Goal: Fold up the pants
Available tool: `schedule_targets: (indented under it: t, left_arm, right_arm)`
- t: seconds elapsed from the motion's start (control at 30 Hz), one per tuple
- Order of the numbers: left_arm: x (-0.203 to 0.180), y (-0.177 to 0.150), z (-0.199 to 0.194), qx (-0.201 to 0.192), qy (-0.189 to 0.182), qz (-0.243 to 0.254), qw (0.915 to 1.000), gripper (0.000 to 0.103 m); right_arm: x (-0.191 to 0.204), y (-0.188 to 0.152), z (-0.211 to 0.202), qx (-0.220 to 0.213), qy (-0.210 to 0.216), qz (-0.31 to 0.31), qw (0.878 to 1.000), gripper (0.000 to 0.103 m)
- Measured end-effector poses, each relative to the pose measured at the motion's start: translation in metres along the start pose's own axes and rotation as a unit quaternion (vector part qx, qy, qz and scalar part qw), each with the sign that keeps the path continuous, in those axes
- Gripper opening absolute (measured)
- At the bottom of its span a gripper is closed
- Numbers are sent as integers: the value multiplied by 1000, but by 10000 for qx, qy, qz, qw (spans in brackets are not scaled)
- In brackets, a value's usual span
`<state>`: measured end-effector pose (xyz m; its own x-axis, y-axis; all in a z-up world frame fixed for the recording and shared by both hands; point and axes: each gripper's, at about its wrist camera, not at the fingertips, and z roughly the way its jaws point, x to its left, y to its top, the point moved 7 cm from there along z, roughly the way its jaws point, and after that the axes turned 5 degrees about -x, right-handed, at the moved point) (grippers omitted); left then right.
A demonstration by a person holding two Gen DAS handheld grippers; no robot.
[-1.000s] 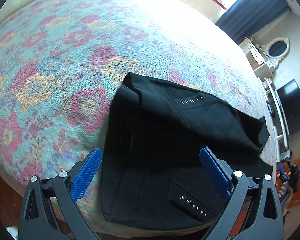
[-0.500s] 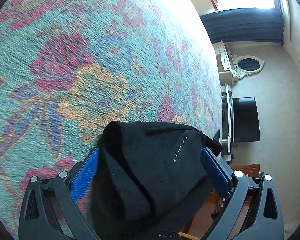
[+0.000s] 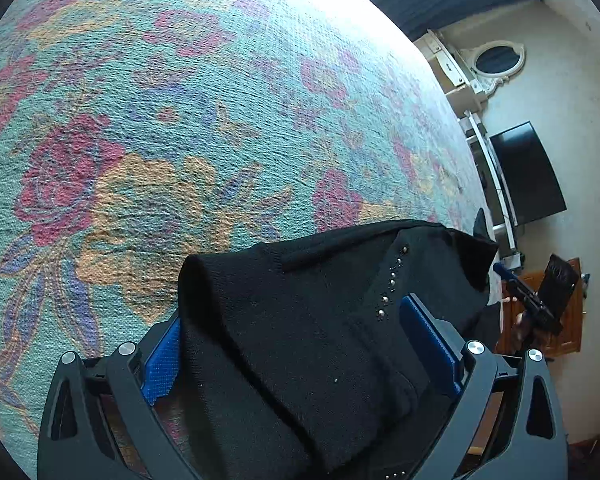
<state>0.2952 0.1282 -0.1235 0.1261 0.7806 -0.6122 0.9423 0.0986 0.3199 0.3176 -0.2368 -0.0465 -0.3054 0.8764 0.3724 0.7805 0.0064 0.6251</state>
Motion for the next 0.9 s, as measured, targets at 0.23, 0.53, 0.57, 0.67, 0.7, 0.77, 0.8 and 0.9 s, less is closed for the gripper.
schedule_targets:
  t: [0.23,0.53,0.57,0.67,0.7,0.77,0.8,0.9]
  left_arm:
    - [11,9,0,145,-112,-239,9995,96]
    - [20,12,1,179,-150,-154,9996,18]
    - [17,14,-3,59,-262,-64,9996,16]
    - [11,23,-15,-270,-489,-7,9984,16]
    - [11,25,-14,-300,-475,-58,9984,16]
    - [10,25,-12,-273,-442,-66,9986,14]
    - [8,24,-12,-292,-399,-2,9988,14]
    - [-6,26,-19,-513,-565,124,9970,13]
  right_arm:
    - [-5,33,65,972,-172,-1173,9882,78]
    - [-17,40,98,1389,-357,-1814,9729,78]
    - [-17,41,100,1424,-338,-1825,9723,78]
    - [-22,37,110,1736,-258,-1723,9693,72]
    - [-25,32,116,1925,-378,-1726,9653,47]
    - [-24,30,117,2015,-302,-1625,9654,23]
    - [-19,30,115,2020,-91,-1526,9674,7]
    - [-8,33,100,1740,-267,-1776,9682,7]
